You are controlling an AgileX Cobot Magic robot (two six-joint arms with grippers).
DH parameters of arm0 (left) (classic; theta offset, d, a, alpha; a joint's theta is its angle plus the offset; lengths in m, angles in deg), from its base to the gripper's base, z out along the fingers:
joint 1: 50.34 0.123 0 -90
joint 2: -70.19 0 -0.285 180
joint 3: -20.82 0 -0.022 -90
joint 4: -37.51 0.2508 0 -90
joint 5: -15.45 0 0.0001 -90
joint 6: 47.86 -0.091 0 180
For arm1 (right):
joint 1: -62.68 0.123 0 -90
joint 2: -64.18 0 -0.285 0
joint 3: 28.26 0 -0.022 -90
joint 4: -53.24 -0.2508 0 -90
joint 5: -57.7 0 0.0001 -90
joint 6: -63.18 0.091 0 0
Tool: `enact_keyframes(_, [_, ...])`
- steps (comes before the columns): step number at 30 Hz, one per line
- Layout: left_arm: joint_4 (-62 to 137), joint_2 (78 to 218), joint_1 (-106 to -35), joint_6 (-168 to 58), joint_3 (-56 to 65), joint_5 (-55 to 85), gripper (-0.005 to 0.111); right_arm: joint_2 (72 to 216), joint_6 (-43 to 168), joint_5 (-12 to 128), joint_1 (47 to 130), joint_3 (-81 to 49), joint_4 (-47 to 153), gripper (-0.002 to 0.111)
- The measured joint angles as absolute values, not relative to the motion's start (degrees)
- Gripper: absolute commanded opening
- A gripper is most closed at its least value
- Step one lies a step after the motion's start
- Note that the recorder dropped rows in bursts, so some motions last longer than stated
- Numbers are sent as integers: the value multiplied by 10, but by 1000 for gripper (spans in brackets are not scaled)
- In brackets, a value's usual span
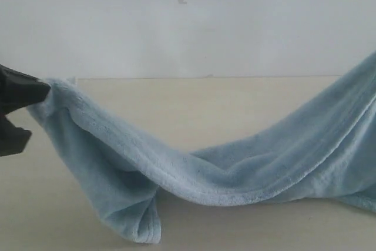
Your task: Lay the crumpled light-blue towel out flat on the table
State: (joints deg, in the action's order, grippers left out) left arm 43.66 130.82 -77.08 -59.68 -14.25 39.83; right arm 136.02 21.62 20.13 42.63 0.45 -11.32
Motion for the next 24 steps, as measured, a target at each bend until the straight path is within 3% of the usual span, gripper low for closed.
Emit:
enact_keyframes(13, [581,988,-771,-479,-195,356,4,1163,203,161,428,4,-113,0])
enact_keyframes(24, [590,948,-771,-479,-195,384,4,1130,205,119,500,4,-86,0])
